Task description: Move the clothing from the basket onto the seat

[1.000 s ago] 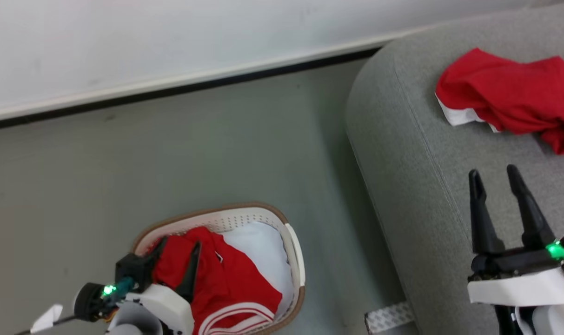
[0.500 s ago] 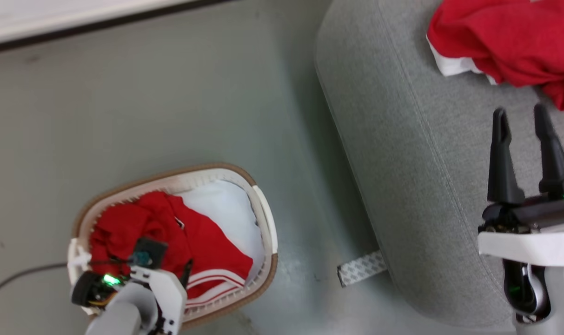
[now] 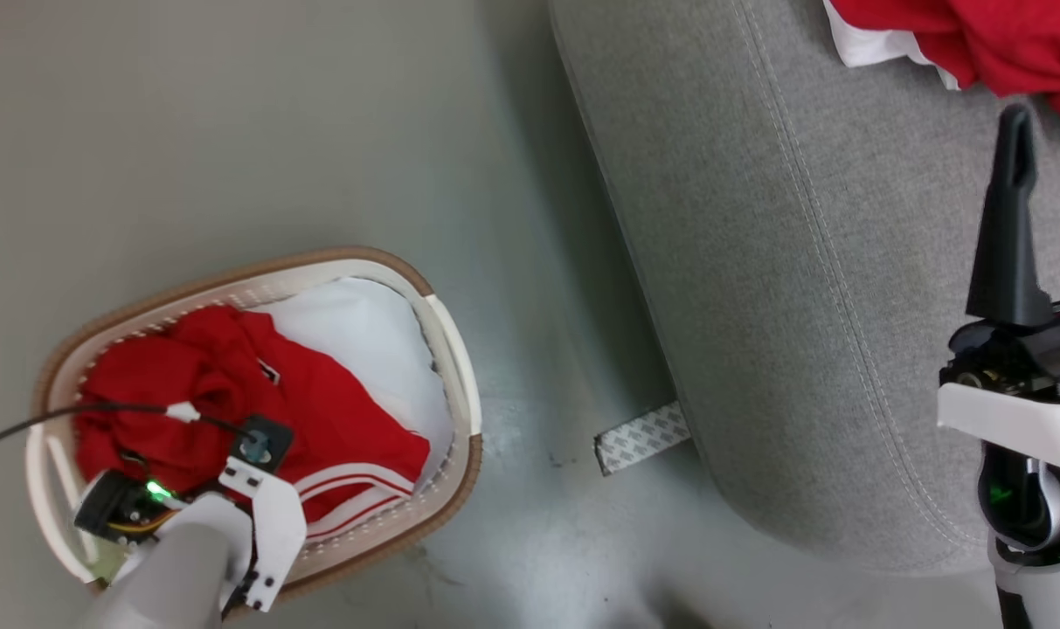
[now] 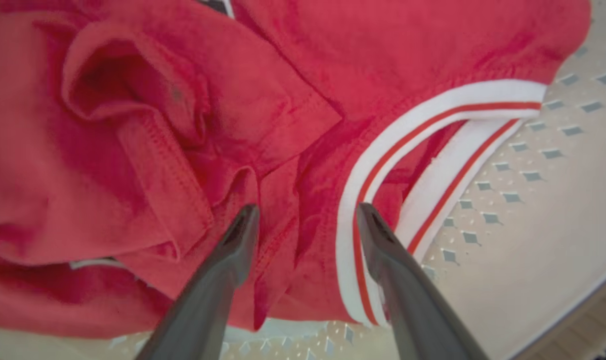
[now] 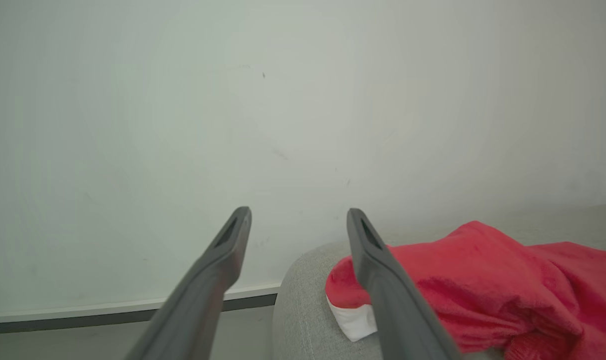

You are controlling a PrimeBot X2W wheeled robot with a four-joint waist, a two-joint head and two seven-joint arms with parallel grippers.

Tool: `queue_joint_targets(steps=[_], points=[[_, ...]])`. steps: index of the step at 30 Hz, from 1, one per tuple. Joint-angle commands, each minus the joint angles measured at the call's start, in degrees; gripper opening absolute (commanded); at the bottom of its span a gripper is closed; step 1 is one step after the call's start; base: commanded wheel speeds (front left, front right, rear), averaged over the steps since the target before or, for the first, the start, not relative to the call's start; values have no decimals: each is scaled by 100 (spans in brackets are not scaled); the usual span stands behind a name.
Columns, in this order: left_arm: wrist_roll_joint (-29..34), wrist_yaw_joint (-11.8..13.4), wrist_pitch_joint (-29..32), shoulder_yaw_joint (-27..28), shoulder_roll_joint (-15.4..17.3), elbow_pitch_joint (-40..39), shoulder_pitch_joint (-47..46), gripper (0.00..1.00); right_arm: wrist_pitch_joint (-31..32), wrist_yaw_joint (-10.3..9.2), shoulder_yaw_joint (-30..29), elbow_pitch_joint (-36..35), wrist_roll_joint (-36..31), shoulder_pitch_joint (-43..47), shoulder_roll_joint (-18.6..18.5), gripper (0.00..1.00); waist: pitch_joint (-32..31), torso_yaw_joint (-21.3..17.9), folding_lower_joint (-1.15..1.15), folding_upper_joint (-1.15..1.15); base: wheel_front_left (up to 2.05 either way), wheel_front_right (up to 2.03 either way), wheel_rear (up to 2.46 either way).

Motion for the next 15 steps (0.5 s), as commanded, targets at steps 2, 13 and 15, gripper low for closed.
queue_joint_targets(steps=[2, 13, 15], points=[[97, -33, 58, -92, 98, 102, -139, 100, -16, -13, -44, -106, 88, -96, -2, 100, 153, -118, -1, 0, 0, 0, 0], [258, -119, 811, -411, 118, 590, -531, 100, -16, -13, -30, -299, 149, -107, 104, 100, 485, -294, -1, 0, 0, 0, 0], [315, -29, 1009, -478, 144, 649, -581, 100, -16, -13, -32, -301, 151, -125, 112, 100, 531, -308, -1, 0, 0, 0, 0]])
